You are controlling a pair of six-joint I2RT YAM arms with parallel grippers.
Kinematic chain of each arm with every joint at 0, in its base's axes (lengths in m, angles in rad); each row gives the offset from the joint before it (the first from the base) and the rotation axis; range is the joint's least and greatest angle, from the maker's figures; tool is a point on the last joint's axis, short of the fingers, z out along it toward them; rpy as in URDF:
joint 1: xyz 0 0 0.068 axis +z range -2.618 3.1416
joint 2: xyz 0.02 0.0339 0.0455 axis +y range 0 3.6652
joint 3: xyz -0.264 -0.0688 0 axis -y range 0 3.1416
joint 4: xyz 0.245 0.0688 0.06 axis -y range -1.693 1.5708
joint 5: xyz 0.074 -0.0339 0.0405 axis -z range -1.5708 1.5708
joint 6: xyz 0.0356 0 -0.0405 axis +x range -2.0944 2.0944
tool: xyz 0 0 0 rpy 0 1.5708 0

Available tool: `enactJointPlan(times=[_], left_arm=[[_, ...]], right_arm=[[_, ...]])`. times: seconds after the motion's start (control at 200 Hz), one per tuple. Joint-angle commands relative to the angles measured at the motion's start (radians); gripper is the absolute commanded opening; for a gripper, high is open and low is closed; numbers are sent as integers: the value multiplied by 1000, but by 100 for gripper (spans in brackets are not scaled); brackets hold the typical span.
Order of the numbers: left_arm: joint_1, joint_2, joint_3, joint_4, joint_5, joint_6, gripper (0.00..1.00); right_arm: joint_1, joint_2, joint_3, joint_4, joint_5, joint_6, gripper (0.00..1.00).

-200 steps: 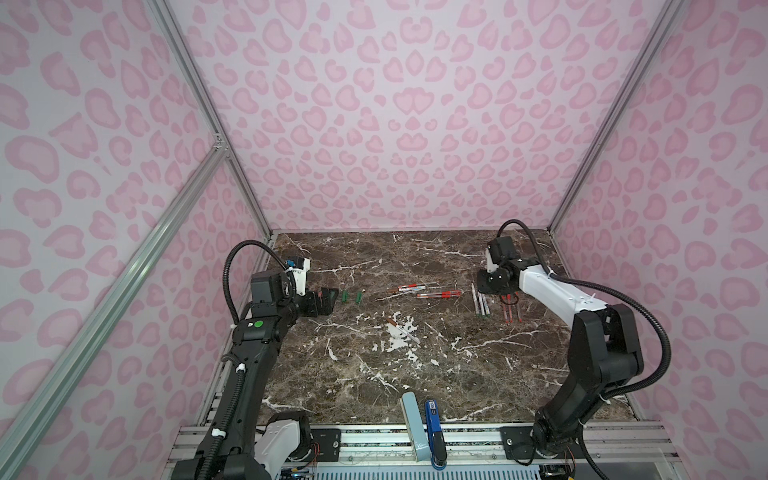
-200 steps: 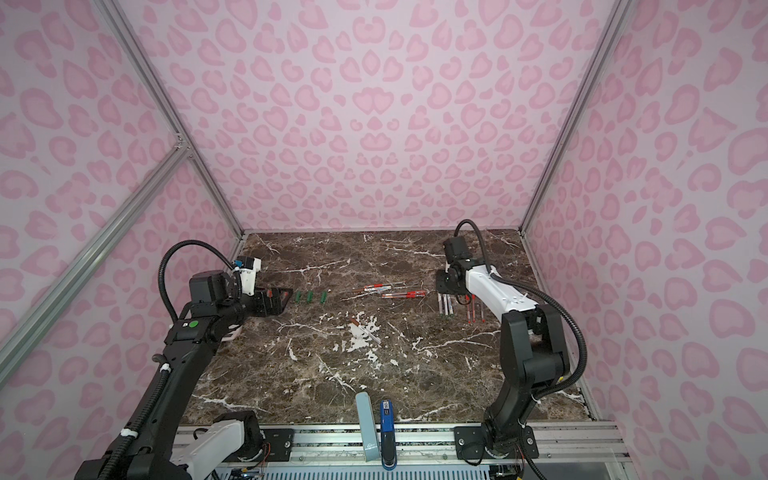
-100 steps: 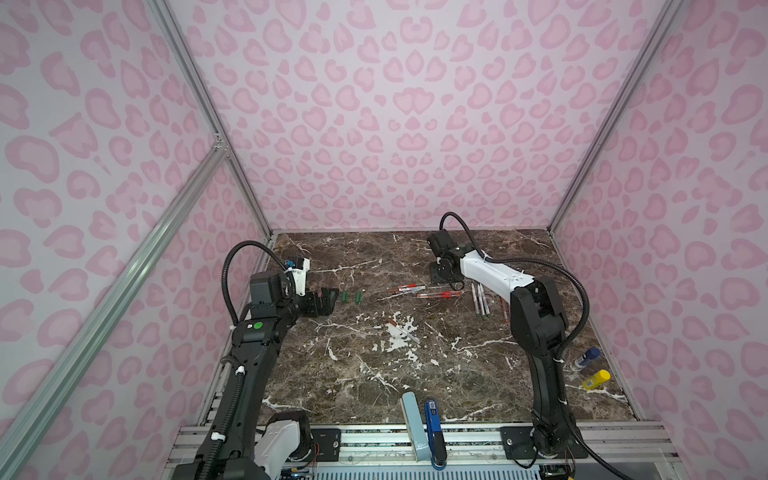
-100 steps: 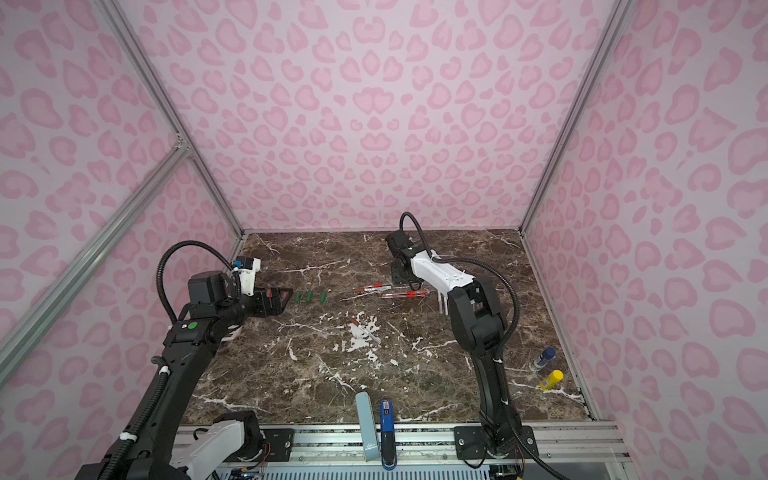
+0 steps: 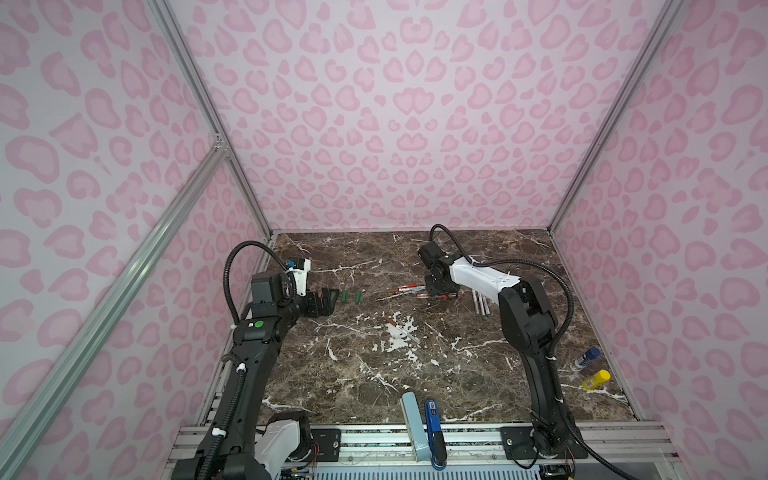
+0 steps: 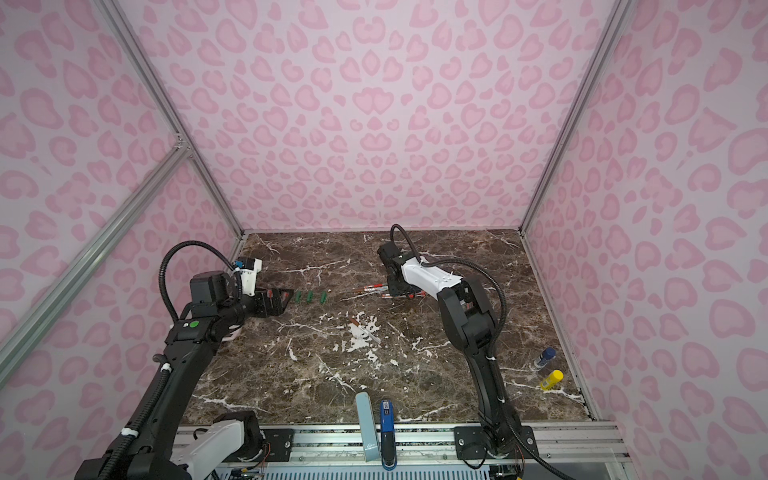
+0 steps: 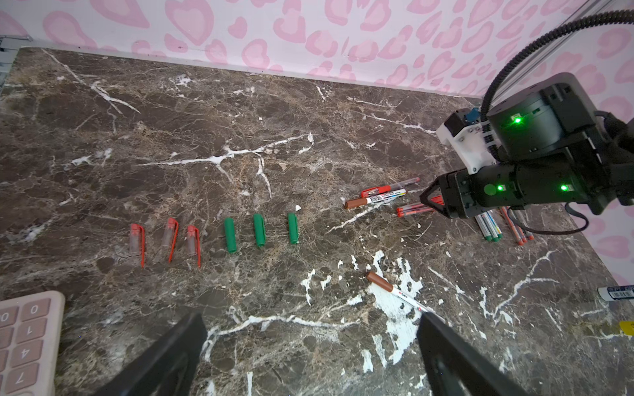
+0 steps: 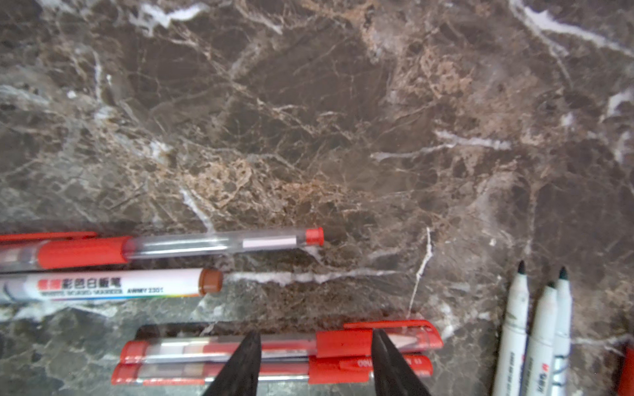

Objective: Open the pen caps
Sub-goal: 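Move the right gripper over the remaining red-capped gel pens, then lower the right gripper around a red-capped gel pen's barrel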

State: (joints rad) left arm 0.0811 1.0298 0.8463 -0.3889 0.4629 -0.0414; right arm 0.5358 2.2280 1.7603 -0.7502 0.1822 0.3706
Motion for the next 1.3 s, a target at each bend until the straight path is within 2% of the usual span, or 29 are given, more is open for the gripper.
enactJointPlan(times=[0.0,0.17,0.58,0.9,1.105,1.295], left_arm=[[0,3,11,29,1,5,99],[0,6,7,29,1,6,100],[2,-7,-10,43,10,11,99],[1,-3,-3,38,4,5,99],[2,2,-4,41,6,3,99],[1,3,-12,50,10,5,99]], right_arm=[[5,-2,-23,7,8,-4,54],[7,17,-4,-14,19,-6,53],[57,-33,-72,-20,48,-22,53],[120,-138,-228,-19,55,-25,52],[109,-281,-320,-2,46,45,52],[32,-351,-445,125,-83,169,44]])
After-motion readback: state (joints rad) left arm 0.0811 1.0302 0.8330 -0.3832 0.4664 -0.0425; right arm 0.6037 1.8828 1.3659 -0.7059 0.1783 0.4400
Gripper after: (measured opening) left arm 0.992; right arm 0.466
